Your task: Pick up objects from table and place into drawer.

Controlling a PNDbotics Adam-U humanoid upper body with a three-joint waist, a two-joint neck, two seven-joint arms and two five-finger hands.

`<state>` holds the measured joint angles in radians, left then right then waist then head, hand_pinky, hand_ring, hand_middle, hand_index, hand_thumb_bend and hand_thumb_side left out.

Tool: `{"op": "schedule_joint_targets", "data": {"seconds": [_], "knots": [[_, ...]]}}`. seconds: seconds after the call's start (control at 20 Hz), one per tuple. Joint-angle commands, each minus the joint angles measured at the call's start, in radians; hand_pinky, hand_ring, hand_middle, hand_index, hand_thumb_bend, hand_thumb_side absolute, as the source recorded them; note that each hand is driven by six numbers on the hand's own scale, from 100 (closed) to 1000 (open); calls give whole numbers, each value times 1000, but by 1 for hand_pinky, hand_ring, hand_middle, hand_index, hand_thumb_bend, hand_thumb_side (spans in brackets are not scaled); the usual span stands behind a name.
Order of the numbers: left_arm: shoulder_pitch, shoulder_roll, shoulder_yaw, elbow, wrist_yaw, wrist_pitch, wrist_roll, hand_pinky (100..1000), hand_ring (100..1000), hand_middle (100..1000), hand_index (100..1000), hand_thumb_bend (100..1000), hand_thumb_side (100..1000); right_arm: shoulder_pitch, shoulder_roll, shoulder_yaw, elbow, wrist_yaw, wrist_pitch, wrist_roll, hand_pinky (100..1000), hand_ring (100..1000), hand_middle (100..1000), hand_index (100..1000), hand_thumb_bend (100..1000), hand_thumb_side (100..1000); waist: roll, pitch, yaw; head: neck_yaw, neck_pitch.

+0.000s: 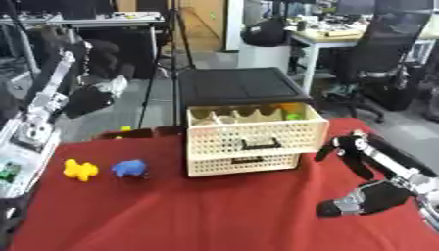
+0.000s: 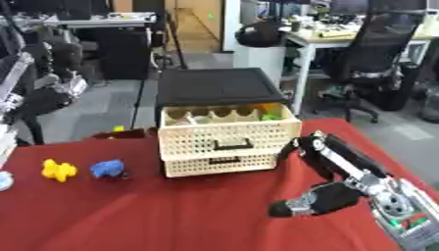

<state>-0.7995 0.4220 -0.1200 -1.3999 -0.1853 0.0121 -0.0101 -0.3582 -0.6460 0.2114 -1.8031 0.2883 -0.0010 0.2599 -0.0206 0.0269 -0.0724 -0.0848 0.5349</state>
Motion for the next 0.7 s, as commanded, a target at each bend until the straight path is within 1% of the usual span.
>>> {"op": "schedule_joint_targets", "data": {"seconds": [0.05,0.3,0.7], "knots": [[8,44,23,-49,23,13,2,648,652,590,753,299,381,-35,-8,8,21,-5,2,16,100,100,100,652,1000,581,0,-14,16,-15,7],[63,63,38,-89,38,25,0,648,651,592,756,269,411,-97,13,41,98,-6,4,51,100,100,100,657,1000,541,2,-18,54,-35,4],[135,67,64,-125,77,45,-3,648,649,592,759,248,470,-171,59,61,246,11,-4,68,100,100,100,660,1000,541,7,-19,94,-63,2]]}}
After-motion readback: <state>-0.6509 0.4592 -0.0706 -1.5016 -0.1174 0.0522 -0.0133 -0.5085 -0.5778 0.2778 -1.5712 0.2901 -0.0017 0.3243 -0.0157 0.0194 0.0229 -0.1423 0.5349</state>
